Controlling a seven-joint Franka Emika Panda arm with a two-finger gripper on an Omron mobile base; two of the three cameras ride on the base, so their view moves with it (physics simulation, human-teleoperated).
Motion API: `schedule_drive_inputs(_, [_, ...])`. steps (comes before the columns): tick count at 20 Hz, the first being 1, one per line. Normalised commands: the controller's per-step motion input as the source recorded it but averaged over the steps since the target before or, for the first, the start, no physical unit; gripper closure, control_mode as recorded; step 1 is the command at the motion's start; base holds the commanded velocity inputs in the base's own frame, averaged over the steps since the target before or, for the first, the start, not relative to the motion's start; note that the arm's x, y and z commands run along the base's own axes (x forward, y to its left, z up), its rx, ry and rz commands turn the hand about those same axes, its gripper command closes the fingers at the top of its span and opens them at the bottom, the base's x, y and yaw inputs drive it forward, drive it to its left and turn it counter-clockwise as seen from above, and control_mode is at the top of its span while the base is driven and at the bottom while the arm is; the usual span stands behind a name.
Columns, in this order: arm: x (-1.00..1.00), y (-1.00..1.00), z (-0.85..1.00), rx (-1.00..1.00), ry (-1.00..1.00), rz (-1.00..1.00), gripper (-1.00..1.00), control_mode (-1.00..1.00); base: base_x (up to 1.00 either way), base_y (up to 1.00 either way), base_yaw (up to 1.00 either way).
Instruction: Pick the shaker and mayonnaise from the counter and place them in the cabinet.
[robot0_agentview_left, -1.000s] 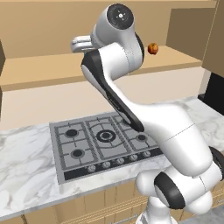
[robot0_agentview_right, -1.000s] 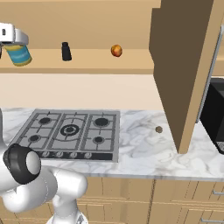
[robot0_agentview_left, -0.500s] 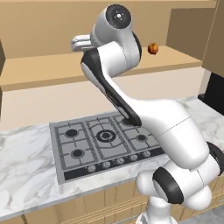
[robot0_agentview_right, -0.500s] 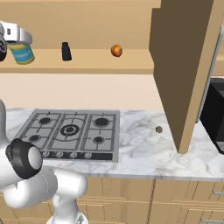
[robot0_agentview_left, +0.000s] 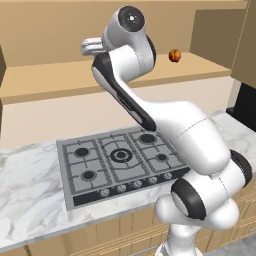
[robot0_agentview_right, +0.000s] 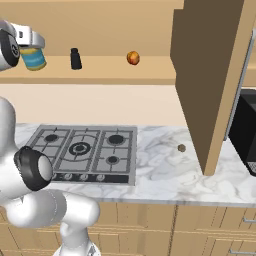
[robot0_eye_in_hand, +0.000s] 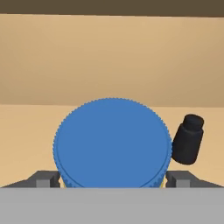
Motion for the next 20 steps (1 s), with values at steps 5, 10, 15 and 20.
schedule_drive_inputs(5, [0.38,0.0,0.0,0.0,-0.04,0.0,-1.0,-1.0,0.0,0.0,0.0])
schedule_drive_inputs(10, [0.23,0.0,0.0,0.01,-0.06,0.0,-1.0,-1.0,0.0,0.0,0.0])
schedule_drive_inputs(15, [0.12,0.0,0.02,0.02,-0.09,-0.02,-1.0,-1.0,0.0,0.0,0.0])
schedule_drive_inputs(20, [0.01,0.0,0.23,0.05,-0.17,-0.08,-1.0,-1.0,0.0,0.0,0.0])
